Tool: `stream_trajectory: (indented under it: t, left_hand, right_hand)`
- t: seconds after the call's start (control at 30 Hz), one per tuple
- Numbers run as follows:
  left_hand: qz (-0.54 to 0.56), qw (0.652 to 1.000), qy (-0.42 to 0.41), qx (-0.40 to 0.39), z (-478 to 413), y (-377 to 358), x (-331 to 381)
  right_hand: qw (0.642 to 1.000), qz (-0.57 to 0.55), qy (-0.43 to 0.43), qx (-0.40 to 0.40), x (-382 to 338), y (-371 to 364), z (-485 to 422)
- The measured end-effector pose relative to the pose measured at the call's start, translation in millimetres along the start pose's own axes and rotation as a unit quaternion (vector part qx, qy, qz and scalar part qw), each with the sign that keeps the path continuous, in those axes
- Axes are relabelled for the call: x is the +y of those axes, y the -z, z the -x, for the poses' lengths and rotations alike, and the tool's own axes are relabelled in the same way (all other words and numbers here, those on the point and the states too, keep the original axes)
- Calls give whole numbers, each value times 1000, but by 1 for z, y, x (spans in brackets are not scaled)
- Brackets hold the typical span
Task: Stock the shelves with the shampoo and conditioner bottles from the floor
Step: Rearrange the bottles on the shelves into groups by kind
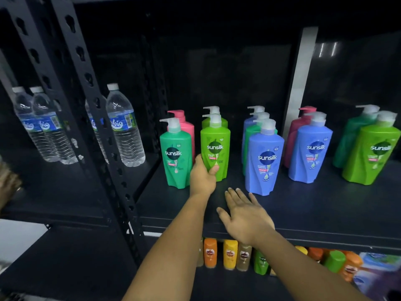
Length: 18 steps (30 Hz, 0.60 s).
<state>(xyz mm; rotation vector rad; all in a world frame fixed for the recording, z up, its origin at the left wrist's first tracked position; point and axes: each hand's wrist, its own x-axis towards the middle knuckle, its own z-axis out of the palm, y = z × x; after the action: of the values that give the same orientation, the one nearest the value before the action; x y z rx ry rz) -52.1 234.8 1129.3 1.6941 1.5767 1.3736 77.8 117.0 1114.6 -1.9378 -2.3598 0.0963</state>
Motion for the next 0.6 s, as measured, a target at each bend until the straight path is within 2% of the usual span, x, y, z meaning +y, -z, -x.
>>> stream_trajectory:
  t: [0.3, 0.6]
  left_hand:
    - [-29, 999, 4, 16, -11, -9, -5]
    - [-165, 986, 1, -33, 12, -1, 1]
  right_hand:
    - [1000, 2, 0, -2, -1, 3, 1]
    - [1000, 2, 1, -1, -1, 4, 0]
